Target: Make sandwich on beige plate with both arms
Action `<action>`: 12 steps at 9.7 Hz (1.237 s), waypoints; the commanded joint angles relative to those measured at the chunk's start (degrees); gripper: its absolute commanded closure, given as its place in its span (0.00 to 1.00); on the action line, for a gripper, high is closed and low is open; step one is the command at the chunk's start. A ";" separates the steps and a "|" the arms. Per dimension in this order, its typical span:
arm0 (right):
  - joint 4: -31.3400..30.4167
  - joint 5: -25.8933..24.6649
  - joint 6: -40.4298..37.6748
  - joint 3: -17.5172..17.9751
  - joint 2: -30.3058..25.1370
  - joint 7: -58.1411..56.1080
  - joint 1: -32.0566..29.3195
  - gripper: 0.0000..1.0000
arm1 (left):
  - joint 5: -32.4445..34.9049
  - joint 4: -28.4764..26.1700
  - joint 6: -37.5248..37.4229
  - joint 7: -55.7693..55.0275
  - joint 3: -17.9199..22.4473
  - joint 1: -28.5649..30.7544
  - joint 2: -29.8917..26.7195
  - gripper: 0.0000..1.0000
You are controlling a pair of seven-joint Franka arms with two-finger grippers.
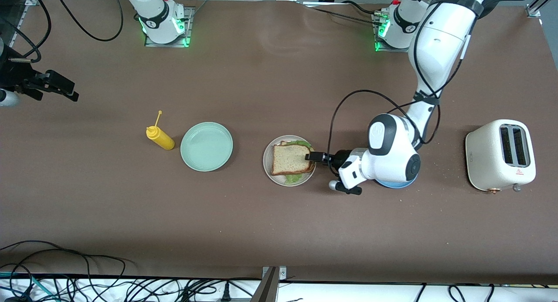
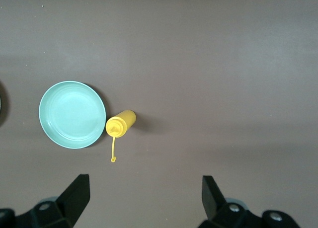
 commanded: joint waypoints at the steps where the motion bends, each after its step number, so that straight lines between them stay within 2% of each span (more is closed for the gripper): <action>1: 1.90 -0.32 -1.51 0.30 0.82 -0.04 -0.08 0.00 | 7.40 -0.14 -3.13 -0.50 0.05 1.96 -2.77 0.00; 5: 1.90 -0.49 -1.51 0.30 0.82 0.05 0.89 0.00 | 22.77 0.21 -9.89 -0.85 2.94 5.55 -7.25 0.00; 9: 1.90 -0.49 -1.42 0.30 0.82 0.05 0.89 0.00 | 35.26 0.56 -17.02 -0.94 8.74 5.92 -13.83 0.00; 10: 1.90 -0.49 -1.42 0.30 0.82 0.14 0.89 0.00 | 37.38 0.65 -18.34 -0.94 10.14 5.92 -15.85 0.00; 12: 1.90 -0.49 -1.42 0.21 0.82 0.05 0.89 0.00 | 37.40 1.95 -23.07 -0.94 12.43 5.92 -18.59 0.00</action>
